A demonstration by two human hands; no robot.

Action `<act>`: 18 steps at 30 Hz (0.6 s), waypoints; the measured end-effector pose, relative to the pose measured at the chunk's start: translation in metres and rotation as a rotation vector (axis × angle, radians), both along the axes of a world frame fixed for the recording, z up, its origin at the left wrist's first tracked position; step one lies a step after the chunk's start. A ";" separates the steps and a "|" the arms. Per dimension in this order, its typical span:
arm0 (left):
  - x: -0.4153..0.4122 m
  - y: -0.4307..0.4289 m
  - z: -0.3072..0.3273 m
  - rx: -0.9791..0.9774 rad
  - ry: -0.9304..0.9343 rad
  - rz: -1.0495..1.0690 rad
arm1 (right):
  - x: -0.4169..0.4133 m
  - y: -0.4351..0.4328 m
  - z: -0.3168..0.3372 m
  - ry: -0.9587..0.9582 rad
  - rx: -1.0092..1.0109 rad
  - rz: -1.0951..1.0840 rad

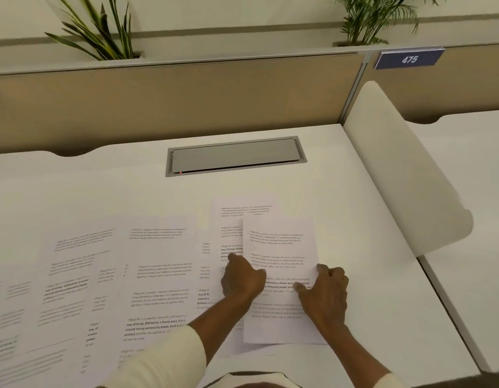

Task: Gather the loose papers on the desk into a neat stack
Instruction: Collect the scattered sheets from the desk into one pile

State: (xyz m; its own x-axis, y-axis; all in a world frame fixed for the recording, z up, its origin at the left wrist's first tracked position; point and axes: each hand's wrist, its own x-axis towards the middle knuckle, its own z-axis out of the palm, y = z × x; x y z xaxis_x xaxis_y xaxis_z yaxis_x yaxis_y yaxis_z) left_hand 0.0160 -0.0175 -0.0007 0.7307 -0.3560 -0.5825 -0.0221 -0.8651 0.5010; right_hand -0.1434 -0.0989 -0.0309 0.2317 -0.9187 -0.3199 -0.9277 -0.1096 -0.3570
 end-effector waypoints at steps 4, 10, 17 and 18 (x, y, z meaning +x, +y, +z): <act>-0.004 0.006 -0.001 -0.126 0.033 -0.022 | 0.001 -0.002 0.001 -0.062 0.041 -0.045; 0.010 0.015 -0.001 -0.365 0.116 -0.033 | 0.004 -0.018 0.005 -0.275 0.100 -0.220; 0.046 0.029 0.004 -0.502 0.201 0.082 | 0.024 -0.045 0.021 -0.586 0.451 -0.336; 0.050 0.028 0.005 -0.496 0.187 0.110 | 0.032 -0.046 0.024 -0.624 0.508 -0.315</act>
State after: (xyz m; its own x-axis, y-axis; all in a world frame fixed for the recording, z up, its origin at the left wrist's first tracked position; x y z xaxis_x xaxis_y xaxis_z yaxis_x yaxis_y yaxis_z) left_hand 0.0660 0.0106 0.0047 0.6788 -0.5487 -0.4880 0.1841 -0.5162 0.8364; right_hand -0.1117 -0.1450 -0.0067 0.2602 -0.7500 -0.6081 -0.5057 0.4307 -0.7475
